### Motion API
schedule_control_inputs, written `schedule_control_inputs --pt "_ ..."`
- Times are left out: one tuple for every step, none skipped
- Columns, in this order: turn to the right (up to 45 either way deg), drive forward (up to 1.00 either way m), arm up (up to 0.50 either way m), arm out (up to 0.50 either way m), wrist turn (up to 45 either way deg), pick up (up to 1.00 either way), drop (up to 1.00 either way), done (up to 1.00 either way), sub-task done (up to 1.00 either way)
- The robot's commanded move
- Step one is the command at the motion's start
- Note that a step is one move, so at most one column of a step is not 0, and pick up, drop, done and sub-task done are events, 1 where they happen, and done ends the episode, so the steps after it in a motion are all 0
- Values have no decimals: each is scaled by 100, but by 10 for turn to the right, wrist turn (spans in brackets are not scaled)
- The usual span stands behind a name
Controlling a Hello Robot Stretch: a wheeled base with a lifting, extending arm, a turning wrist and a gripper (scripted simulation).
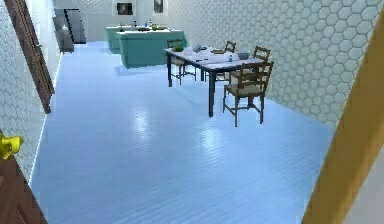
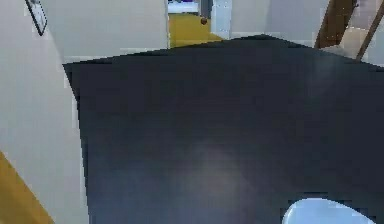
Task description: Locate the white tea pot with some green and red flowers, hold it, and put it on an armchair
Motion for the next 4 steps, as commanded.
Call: schedule_control_inputs --pt "0 65 0 0 0 0 0 0 0" --pt "-60 0 0 0 0 0 0 0 0" --pt "0 100 0 0 0 0 0 0 0" --pt "0 100 0 0 0 0 0 0 0"
